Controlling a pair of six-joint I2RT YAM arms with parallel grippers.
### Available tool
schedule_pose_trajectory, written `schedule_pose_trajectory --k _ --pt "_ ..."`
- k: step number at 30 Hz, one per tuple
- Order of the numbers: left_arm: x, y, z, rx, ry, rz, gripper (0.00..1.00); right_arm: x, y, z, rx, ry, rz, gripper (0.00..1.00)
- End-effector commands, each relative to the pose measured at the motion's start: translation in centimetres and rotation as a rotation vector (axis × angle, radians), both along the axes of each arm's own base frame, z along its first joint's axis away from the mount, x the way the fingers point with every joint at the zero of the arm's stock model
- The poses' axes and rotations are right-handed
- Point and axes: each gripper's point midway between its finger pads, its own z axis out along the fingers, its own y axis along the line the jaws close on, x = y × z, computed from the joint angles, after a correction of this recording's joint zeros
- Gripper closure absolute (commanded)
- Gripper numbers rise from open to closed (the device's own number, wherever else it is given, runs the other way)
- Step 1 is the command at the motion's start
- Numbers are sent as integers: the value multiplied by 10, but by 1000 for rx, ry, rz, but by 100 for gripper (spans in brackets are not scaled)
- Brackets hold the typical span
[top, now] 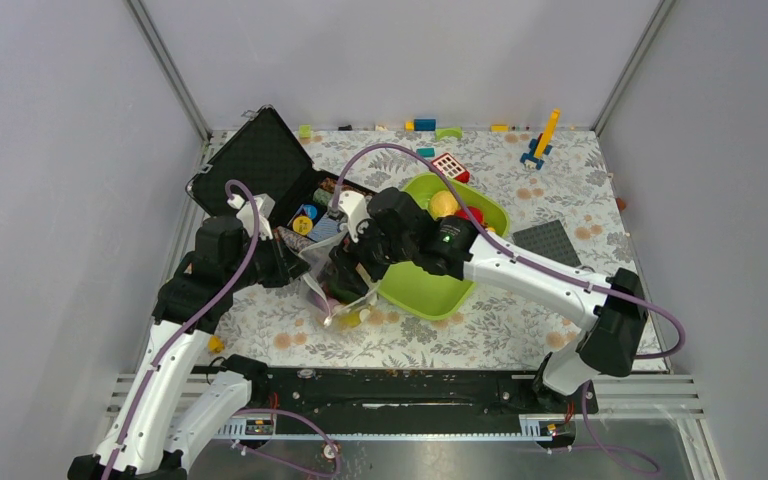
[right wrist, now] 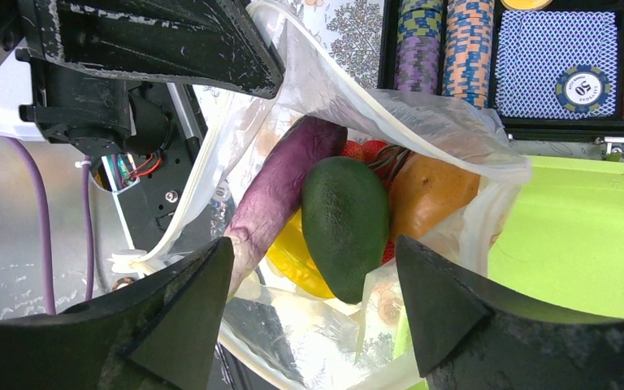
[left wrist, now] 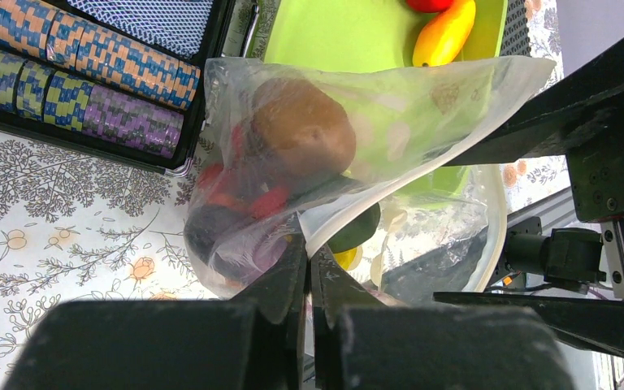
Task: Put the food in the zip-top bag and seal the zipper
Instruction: Place the fake fruit in the zipper food storage bag, then pick up the fake fruit from the bin.
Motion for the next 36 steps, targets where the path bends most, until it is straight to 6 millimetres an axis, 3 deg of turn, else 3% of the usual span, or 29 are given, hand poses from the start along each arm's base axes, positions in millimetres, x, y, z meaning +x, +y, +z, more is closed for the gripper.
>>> schedule_pose_trajectory --k 1,3,8,11,14,19,25,31,36 --pt "8 1 11 -3 -71 5 100 3 -5 37 62 -79 -11 13" --pt "9 2 11 -2 -72 10 100 5 -15 50 79 -129 -29 2" --pt "9 0 10 -6 -63 2 100 12 -45 93 194 -296 -95 0" --pt "9 1 11 -5 -67 5 100 25 -66 105 222 -359 -189 0" --pt "10 1 11 -4 -66 6 100 51 -90 104 213 -362 -332 0" --pt "10 0 10 -5 -62 1 100 105 -133 83 216 -210 -630 0" --pt "10 1 9 -2 -59 5 100 153 -182 28 55 -73 -933 0" --pt "10 0 9 -1 -59 3 100 174 -213 -31 -156 54 -1128 0" --pt "10 1 9 0 -62 3 100 192 -231 -55 -267 27 -1205 0"
